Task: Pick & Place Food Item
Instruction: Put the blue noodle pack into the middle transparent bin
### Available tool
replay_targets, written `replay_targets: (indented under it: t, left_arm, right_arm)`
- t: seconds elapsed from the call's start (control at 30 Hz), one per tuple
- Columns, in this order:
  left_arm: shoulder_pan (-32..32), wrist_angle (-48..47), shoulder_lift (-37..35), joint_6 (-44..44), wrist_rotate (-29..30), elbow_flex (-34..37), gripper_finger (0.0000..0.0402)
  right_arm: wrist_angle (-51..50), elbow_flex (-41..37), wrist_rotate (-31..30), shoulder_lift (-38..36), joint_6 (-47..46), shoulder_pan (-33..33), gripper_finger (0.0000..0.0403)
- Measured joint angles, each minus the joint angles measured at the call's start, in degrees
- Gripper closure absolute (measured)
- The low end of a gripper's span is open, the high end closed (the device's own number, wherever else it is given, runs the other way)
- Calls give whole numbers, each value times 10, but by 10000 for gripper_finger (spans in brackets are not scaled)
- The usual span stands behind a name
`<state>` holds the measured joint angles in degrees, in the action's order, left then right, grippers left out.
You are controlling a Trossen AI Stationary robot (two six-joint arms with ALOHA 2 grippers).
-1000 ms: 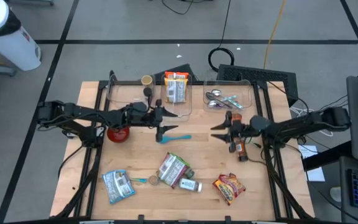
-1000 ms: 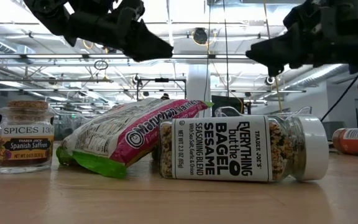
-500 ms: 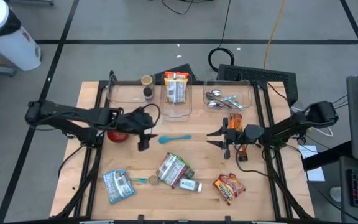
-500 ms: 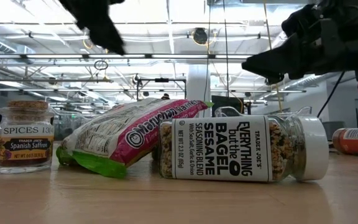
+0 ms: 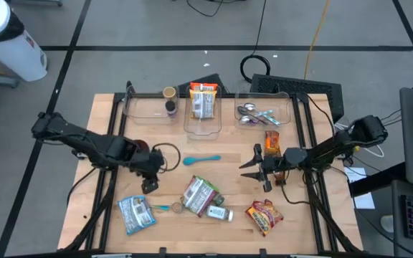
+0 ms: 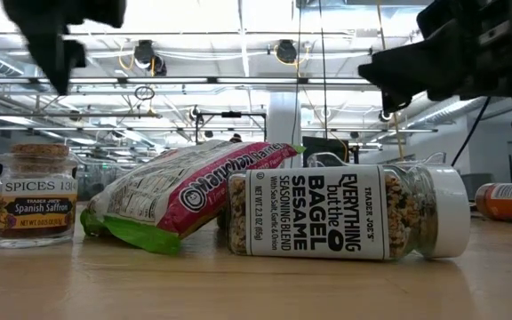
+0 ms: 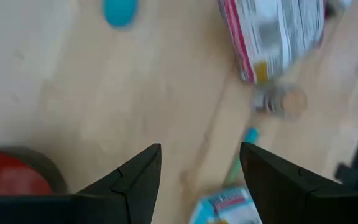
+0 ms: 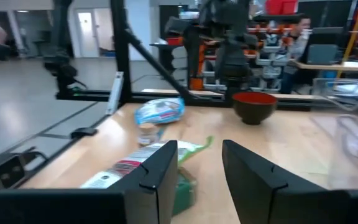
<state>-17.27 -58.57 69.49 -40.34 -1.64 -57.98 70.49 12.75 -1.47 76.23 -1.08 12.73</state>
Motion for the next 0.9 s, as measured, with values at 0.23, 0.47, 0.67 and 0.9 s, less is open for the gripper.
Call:
replay_targets:
  t: [0.23, 0.47, 0.67, 0.9]
  left_arm:
    - [-34, 20, -1, -78, -91, 97, 174]
    - [-73, 93, -1, -138, -123, 168, 174]
    - [-106, 179, -1, -189, -140, 210, 174]
    - [-139, 181, -1, -235, -132, 228, 174]
  right_arm:
    - [4, 0, -23, 0, -14, 57, 284]
    - [0, 0, -70, 0, -28, 104, 284]
    - [-4, 0, -77, 0, -40, 124, 284]
    - [-5, 0, -78, 0, -49, 133, 284]
